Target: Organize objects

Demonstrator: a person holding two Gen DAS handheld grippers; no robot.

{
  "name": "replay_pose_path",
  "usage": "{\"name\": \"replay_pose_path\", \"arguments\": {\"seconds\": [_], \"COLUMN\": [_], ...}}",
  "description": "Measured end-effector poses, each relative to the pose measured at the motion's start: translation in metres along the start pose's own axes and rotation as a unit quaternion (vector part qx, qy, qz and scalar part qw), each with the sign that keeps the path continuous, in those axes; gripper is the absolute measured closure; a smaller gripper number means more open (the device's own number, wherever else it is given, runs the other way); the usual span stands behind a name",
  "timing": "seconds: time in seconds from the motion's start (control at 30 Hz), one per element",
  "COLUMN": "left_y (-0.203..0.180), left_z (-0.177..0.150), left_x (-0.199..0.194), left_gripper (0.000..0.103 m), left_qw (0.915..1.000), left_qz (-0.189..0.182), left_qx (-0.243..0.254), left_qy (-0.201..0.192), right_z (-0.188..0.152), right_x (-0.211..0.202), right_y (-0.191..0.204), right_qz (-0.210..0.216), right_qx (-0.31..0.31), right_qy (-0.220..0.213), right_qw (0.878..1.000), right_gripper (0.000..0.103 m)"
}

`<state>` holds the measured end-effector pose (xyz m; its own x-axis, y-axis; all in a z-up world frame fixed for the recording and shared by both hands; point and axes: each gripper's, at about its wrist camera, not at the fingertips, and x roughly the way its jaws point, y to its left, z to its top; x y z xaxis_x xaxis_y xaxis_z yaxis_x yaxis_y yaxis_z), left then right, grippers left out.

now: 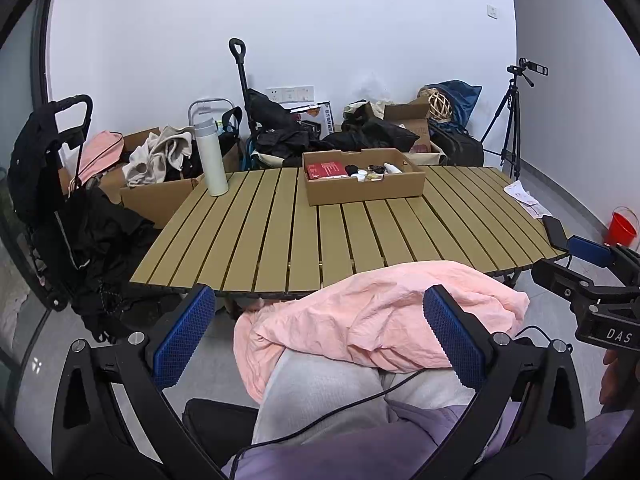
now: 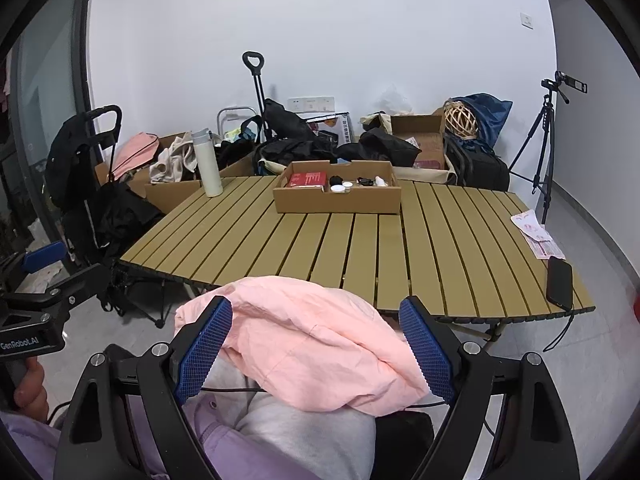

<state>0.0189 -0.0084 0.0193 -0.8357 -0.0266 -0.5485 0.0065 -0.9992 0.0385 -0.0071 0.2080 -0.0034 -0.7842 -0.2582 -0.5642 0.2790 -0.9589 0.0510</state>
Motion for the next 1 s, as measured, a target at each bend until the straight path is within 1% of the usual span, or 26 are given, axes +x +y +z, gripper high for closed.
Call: {"name": "replay_pose_path", "arguments": {"seconds": [0.5, 0.67, 0.87, 1.0], "left_y": [-0.0019, -0.0013, -0.0038, -0.0029], "left_z": [0.0005, 0.0009, 0.0010, 0.0005], "left_x": [-0.0018, -0.0008, -0.0036, -0.0017], "left_gripper": [0.000, 0.000, 0.000, 0.000], "left_qw": [1.0000, 1.0000, 0.9999, 0.9998], "left_qz": [-0.001, -0.006, -0.009, -0.015], "left_qx": [0.001, 0.000, 0.004, 0.003], "left_qy": [0.001, 0.007, 0.003, 0.008], "right_z": [0.0000, -0.0001, -0.0010, -0.0040], "right_x": [0.0000, -0.0002, 0.0036, 0.0078], "right_y": [-0.0003, -0.0005, -0.0021, -0.0071], "right_qz": [-0.002, -0.004, 0.002, 0.000], "right_qx": [0.002, -0.003, -0.001, 0.007], "right_qy": [-0.001, -0.001, 0.009, 0.021], "right_qw": [1.000, 1.000, 1.000, 1.000], "right_gripper": [0.015, 0.015, 0.015, 0.015]}}
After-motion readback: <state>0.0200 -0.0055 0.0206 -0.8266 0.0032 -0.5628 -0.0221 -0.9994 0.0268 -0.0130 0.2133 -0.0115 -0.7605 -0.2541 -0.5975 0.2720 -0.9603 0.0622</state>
